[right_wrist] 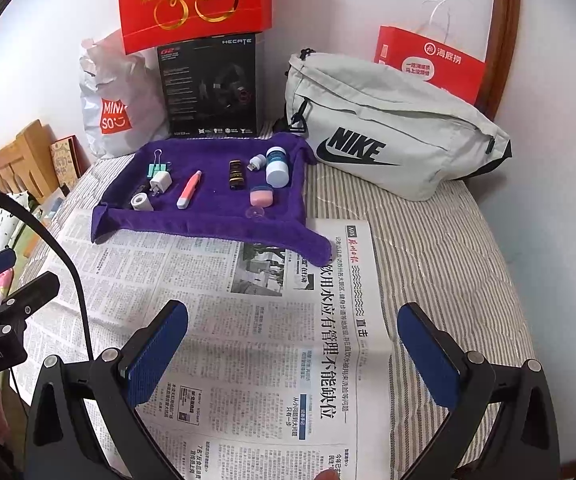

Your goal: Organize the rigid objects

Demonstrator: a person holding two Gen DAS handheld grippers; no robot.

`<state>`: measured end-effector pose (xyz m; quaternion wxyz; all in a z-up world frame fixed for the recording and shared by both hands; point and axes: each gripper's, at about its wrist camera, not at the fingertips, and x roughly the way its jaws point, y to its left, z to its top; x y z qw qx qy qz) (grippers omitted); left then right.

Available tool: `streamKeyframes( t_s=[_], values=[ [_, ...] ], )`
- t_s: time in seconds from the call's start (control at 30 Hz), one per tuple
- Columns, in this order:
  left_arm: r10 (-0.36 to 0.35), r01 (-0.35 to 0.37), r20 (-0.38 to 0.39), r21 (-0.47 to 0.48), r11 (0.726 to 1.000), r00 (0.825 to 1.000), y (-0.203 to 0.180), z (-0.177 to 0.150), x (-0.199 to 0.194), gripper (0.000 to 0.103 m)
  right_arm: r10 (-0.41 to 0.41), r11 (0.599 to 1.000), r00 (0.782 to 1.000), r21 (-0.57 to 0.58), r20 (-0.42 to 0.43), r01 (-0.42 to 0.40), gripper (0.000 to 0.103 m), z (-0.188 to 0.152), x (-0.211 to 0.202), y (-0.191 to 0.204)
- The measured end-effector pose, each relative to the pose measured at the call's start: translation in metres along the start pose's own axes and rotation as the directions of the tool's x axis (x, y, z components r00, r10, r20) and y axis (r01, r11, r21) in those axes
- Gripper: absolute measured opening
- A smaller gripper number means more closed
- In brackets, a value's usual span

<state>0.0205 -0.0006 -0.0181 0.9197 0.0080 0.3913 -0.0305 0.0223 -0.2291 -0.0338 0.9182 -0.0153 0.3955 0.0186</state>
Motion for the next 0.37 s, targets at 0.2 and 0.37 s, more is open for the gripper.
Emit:
streamKeyframes(
  t_s=[0.2,0.37],
  values=[
    [-0.002,0.002,0.001,0.001,1.000,1.000,-0.0003,0.0001,0.0007,0.097,-0.003,1.000,1.000,0.000,-0.004,0.003,0.103,-0.0001,0.0008,-0.0008],
    [0.003,-0.003,0.012,0.008,1.000,1.000,-0.0012,0.0011,0.0021,0.101,-0.003,1.000,1.000,-0.002,-0.012,0.003,0.103,-0.0001,0.0053,-0.0011]
  ],
)
